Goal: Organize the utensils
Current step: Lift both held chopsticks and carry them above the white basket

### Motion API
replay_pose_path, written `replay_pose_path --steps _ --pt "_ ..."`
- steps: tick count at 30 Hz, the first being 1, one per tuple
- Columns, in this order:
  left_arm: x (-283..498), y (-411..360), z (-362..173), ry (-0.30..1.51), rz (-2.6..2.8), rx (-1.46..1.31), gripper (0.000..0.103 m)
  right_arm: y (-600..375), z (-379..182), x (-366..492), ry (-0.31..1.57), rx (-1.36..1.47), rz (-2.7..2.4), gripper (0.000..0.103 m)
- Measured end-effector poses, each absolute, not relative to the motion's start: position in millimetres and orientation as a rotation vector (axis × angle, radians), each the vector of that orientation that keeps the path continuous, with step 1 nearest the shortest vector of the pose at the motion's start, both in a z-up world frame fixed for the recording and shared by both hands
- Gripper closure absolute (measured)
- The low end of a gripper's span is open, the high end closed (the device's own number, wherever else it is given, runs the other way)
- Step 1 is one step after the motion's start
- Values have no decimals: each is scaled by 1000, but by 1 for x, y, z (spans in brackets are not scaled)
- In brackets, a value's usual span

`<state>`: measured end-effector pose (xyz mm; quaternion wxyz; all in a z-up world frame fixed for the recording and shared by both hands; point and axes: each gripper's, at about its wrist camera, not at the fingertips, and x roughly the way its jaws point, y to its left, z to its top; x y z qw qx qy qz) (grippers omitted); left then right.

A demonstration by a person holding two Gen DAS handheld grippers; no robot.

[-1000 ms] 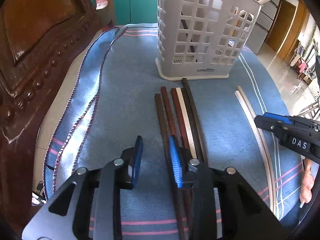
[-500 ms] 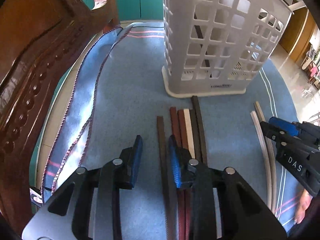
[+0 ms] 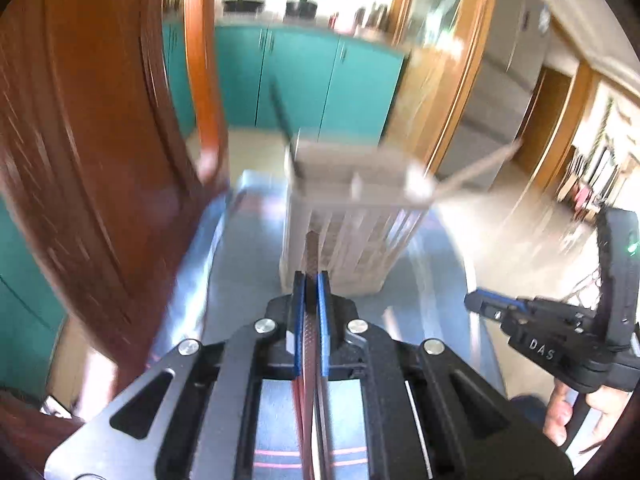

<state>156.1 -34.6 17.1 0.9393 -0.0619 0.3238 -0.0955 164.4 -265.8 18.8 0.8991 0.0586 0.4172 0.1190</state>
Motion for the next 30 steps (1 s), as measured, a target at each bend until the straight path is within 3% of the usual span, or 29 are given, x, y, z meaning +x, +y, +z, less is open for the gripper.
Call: replay_pose_path --steps 9,21,26,30 --pt "119 -25 106 308 -136 -175 96 -282 113 149 624 218 315 97" --pt "135 6 125 77 -52 -490 96 -279 189 163 372 252 263 97" --pt "159 3 124 112 -16 -487 96 -277 202 172 247 254 191 97" --pt "180 -11 109 151 20 -427 96 -265 180 198 296 217 178 97"
